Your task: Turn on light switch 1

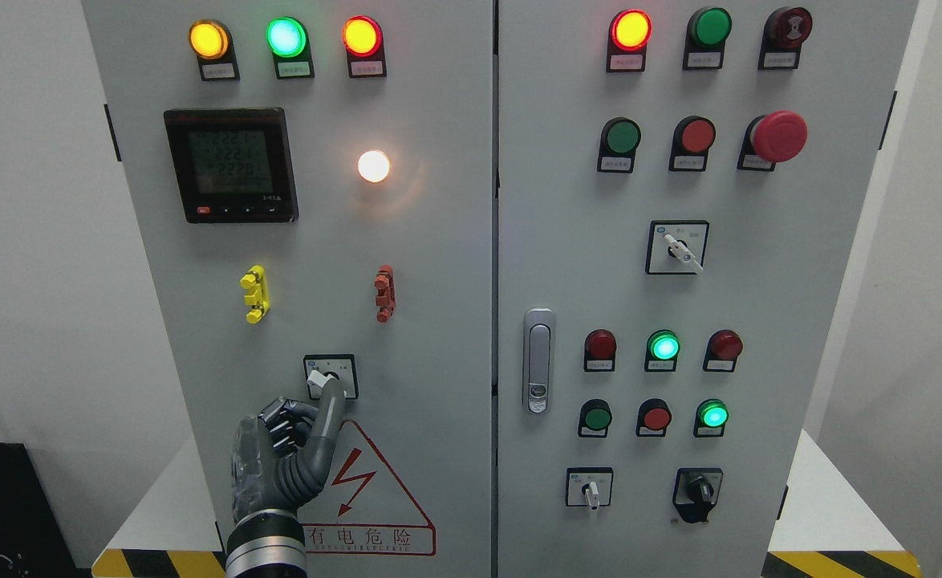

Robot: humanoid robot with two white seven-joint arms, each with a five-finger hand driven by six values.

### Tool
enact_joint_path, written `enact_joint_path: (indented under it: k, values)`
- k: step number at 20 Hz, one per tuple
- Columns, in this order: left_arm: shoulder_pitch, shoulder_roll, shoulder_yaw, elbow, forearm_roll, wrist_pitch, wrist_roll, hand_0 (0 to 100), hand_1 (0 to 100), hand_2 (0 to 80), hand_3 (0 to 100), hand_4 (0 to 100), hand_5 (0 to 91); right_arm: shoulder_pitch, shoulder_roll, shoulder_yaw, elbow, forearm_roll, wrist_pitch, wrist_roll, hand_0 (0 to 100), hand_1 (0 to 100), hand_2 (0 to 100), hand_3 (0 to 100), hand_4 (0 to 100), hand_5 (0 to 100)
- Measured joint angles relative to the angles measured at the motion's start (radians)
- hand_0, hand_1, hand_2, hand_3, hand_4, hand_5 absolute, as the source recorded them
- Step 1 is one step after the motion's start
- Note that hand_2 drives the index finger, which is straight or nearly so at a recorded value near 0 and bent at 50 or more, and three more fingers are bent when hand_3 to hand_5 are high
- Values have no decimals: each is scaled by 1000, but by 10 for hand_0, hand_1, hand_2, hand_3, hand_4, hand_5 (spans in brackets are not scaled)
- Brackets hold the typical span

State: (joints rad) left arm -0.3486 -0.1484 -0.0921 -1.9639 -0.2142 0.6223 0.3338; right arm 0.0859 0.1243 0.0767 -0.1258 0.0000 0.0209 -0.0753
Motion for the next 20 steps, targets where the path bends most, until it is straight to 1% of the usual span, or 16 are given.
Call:
enact_joint_path:
  k: [2, 4, 8, 10, 11, 12, 13, 14, 15, 16, 17, 18, 19, 20]
  values:
    - [19, 2, 2, -4, 0, -17, -5, 163, 462, 718, 1000, 987, 869, 0, 0, 0, 0, 0, 0, 0, 0, 0, 0, 0, 0, 0]
    - [43, 4, 4, -8, 0, -65, -9, 165, 458, 729, 1000, 993, 870, 0, 0, 0, 0, 0, 0, 0, 0, 0, 0, 0, 0, 0]
    - [117, 12, 14, -13, 0, -227, -14, 171, 433, 740, 1000, 1000, 873, 0, 0, 0, 0, 0, 0, 0, 0, 0, 0, 0, 0, 0]
    - [167, 16, 26, -15, 0, -308, -28, 173, 408, 743, 1000, 1000, 869, 0, 0, 0, 0, 0, 0, 0, 0, 0, 0, 0, 0, 0]
    - [198, 19, 32, -14, 0, -343, -42, 173, 381, 745, 1000, 1000, 866, 0, 0, 0, 0, 0, 0, 0, 0, 0, 0, 0, 0, 0]
    - [228, 22, 37, -15, 1, -385, -61, 170, 343, 742, 1000, 1000, 862, 0, 0, 0, 0, 0, 0, 0, 0, 0, 0, 0, 0, 0]
    - [266, 25, 42, -12, 2, -430, -85, 168, 332, 739, 1000, 1000, 860, 0, 0, 0, 0, 0, 0, 0, 0, 0, 0, 0, 0, 0]
    - [299, 29, 48, -8, 6, -495, -118, 154, 261, 700, 1000, 1000, 847, 0, 0, 0, 0, 0, 0, 0, 0, 0, 0, 0, 0, 0]
    - [340, 34, 58, 1, 14, -553, -145, 145, 213, 636, 1000, 1000, 822, 0, 0, 0, 0, 0, 0, 0, 0, 0, 0, 0, 0, 0]
    - [378, 39, 69, 13, 25, -617, -173, 141, 196, 605, 1000, 982, 802, 0, 0, 0, 0, 0, 0, 0, 0, 0, 0, 0, 0, 0]
    - [415, 45, 82, 30, 36, -675, -197, 134, 158, 526, 903, 926, 732, 0, 0, 0, 0, 0, 0, 0, 0, 0, 0, 0, 0, 0]
    - [443, 50, 95, 47, 46, -730, -220, 130, 143, 498, 876, 910, 702, 0, 0, 0, 0, 0, 0, 0, 0, 0, 0, 0, 0, 0]
    - [473, 55, 109, 68, 56, -780, -237, 124, 119, 435, 805, 866, 645, 0, 0, 0, 0, 0, 0, 0, 0, 0, 0, 0, 0, 0]
    - [498, 62, 123, 95, 64, -817, -252, 121, 103, 389, 746, 822, 564, 0, 0, 0, 0, 0, 0, 0, 0, 0, 0, 0, 0, 0]
